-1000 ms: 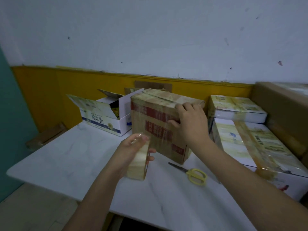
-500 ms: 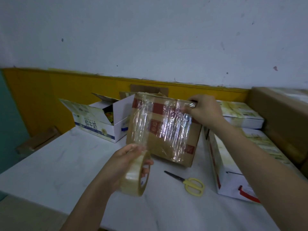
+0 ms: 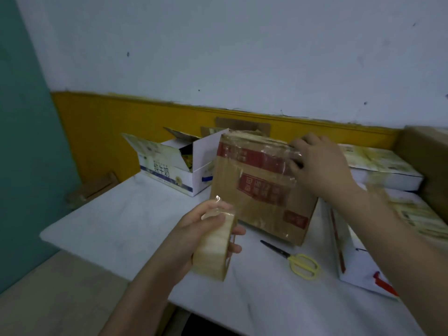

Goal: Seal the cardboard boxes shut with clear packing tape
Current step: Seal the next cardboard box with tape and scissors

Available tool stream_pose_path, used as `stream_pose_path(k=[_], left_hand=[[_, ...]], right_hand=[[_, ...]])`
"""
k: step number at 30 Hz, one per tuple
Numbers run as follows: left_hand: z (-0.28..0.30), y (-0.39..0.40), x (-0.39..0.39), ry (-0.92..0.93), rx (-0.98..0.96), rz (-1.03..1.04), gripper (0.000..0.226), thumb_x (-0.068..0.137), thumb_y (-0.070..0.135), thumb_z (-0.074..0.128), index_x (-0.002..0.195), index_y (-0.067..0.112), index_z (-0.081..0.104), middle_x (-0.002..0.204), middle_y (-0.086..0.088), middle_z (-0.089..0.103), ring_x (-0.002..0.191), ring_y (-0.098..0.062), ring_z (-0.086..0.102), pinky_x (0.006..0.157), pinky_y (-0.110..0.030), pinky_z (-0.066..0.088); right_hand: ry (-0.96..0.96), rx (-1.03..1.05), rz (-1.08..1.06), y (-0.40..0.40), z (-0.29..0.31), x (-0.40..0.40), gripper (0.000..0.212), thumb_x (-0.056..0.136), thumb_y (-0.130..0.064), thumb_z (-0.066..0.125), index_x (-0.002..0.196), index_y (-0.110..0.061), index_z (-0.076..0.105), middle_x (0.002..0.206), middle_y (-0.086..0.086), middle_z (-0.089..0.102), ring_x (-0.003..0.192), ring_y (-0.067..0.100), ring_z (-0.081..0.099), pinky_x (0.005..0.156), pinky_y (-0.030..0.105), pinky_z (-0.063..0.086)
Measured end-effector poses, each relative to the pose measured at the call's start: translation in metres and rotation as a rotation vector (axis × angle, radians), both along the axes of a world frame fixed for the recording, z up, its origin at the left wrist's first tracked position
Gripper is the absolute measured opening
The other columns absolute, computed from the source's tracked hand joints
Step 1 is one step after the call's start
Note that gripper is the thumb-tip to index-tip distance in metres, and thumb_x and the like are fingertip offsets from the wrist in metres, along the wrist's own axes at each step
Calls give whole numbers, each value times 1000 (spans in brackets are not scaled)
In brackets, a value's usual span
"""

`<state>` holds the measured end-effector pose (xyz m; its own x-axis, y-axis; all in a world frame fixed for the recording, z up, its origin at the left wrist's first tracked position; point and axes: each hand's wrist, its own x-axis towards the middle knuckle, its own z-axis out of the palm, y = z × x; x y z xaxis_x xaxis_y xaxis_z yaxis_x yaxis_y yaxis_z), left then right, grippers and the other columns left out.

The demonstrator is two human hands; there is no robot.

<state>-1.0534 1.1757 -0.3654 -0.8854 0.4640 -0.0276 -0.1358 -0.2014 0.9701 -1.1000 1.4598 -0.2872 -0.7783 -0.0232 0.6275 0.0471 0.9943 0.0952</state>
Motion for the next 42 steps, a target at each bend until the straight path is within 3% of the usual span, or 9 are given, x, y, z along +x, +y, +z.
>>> stream_pose_path(k=[4,9,14,21,24,27,31,37,42], left_hand=[[-3,-5,17,35,1,72,18,101,13,55,117,13,62,108,-29,71,82,-43,70,77,-43,54],[0,-32,43,88,-86,200,17,97,19,63,112,13,68,106,-20,74,85,-43,74,78,-48,60],[-12,-76,73,63,-230,287,16,103,21,54,112,17,68,101,-20,75,86,-41,74,83,-57,59],[-32,-116,100,11,-511,237,53,103,38,52,152,33,34,65,17,72,58,4,68,50,-9,48],[-50,-113,88,-33,-607,177,70,103,47,50,161,30,15,116,10,69,82,15,65,72,-4,45],[-72,-102,72,8,-784,185,78,101,58,44,163,28,6,165,1,29,144,-12,37,96,-16,28],[-100,-87,54,93,-835,240,78,101,56,46,162,34,2,162,0,35,141,-18,41,91,-19,33],[-116,-81,41,118,-829,344,74,100,57,49,161,35,14,161,-1,35,143,-19,39,94,-18,31],[-118,-71,36,139,-928,424,72,99,63,42,160,37,15,157,-9,41,137,-26,45,93,-25,37]], right_hand=[[95,-77,203,-66,-22,45,35,90,-29,64,121,-13,66,131,7,59,123,29,48,113,43,30],[-301,-674,617,-157,-54,91,25,88,-44,70,102,-25,75,95,-14,70,88,-1,62,75,15,47],[-280,-699,515,-201,-67,104,9,87,-31,74,80,-26,77,68,-16,66,72,-3,61,62,5,41],[-501,-871,606,-223,-91,104,22,83,-28,79,64,-18,74,58,-8,66,54,1,56,58,12,40],[-559,-926,556,-221,-114,93,26,82,-27,79,60,-15,73,62,-4,70,57,4,61,63,16,45],[-525,-865,466,-215,-142,81,26,83,-26,79,60,-14,72,64,-3,70,64,5,63,60,7,42],[-457,-687,452,-207,-162,66,21,86,-28,74,70,-14,74,68,-4,68,64,6,58,60,7,38],[-411,-329,468,-212,-170,61,22,93,-33,64,94,-11,65,89,6,63,91,25,60,67,31,37],[-489,-326,197,-198,-165,56,75,80,-73,60,113,-8,43,99,8,63,92,29,62,62,33,40]])
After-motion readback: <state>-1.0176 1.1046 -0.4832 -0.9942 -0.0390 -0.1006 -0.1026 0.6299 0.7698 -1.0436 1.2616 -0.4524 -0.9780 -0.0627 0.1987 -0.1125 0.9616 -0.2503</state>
